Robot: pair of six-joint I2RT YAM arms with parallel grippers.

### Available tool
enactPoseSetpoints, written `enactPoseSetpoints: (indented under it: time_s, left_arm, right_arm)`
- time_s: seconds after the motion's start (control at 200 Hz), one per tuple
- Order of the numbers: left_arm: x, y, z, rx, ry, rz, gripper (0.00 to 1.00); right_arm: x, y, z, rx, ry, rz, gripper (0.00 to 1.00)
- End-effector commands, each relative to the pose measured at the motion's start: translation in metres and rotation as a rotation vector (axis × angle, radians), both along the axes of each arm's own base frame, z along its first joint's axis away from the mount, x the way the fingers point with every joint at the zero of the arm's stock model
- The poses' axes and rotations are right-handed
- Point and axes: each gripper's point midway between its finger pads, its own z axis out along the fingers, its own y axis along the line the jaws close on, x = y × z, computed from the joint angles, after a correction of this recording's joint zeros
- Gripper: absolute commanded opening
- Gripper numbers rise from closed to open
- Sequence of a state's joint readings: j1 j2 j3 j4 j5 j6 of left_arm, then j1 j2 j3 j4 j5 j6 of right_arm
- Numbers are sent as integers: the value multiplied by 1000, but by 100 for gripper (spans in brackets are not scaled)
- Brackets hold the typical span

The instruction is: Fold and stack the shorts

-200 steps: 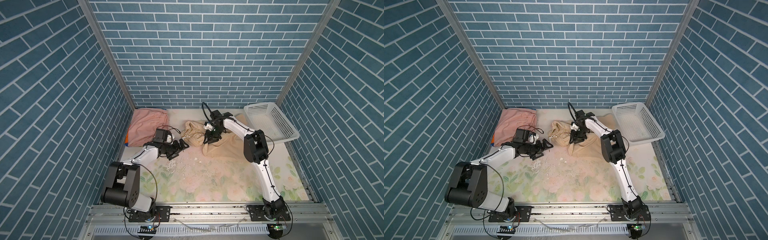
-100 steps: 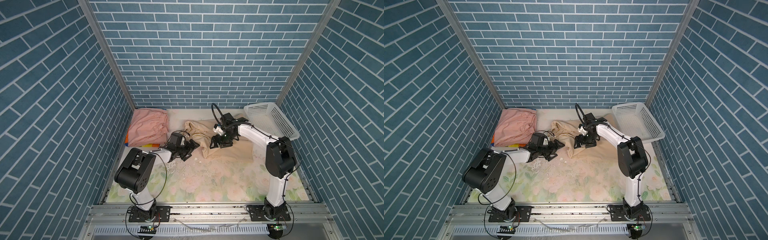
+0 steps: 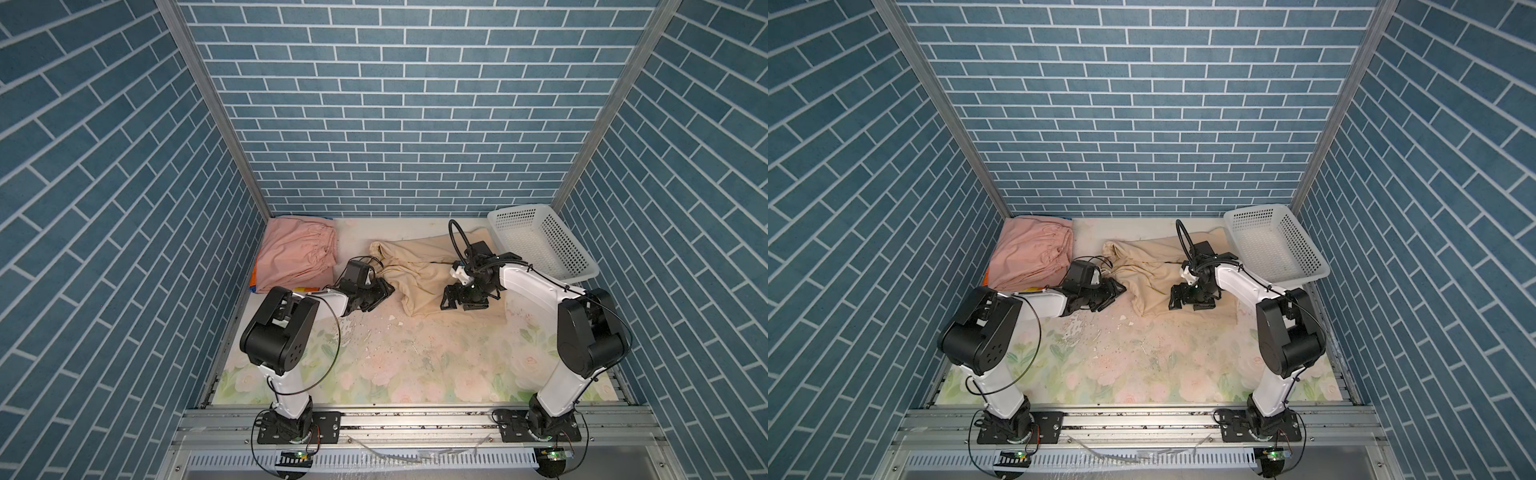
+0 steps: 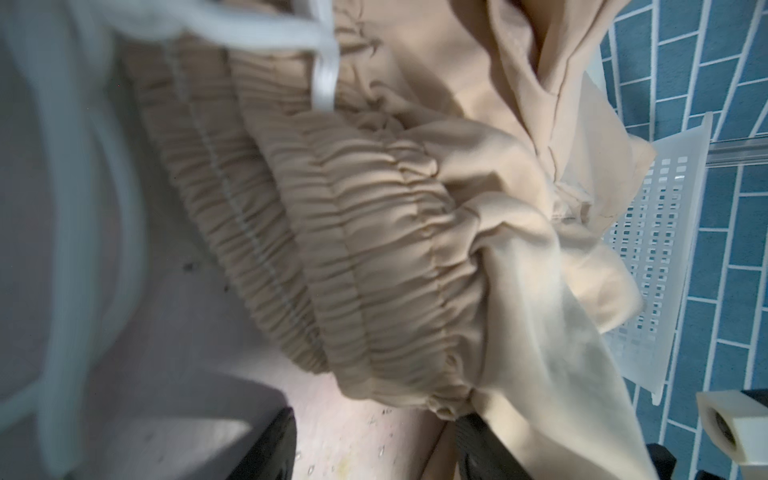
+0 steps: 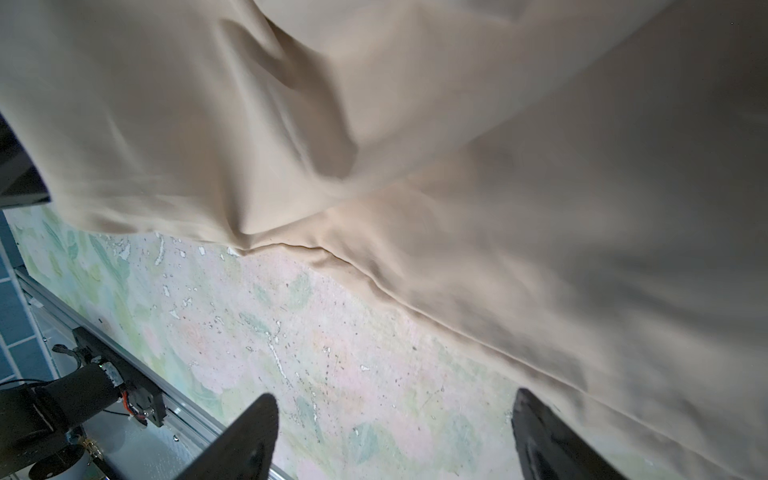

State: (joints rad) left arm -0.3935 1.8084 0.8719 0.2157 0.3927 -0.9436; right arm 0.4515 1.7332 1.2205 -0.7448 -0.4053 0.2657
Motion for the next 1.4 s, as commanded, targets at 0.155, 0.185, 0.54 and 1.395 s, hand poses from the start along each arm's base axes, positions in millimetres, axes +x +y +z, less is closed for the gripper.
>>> enactPoseSetpoints:
  time_s: [0.155,0.185,0.54,1.395]
  left_arm:
    - [15,5,-26,147,20,-37,57]
    - [16,5,-26,158,19,-44,55]
    - [22,12,-35,252,13,-128,14]
    - [-114,101,14,195,380,-353,0]
  right_arm:
    - [-3,-6,5,22,-24,-30,89]
    - [-3,-8,4,21,-22,-33,88]
    - [-10,-23,2,22,-22,-67,88]
    - [-13,-127,-37,-309,-58,-344,89]
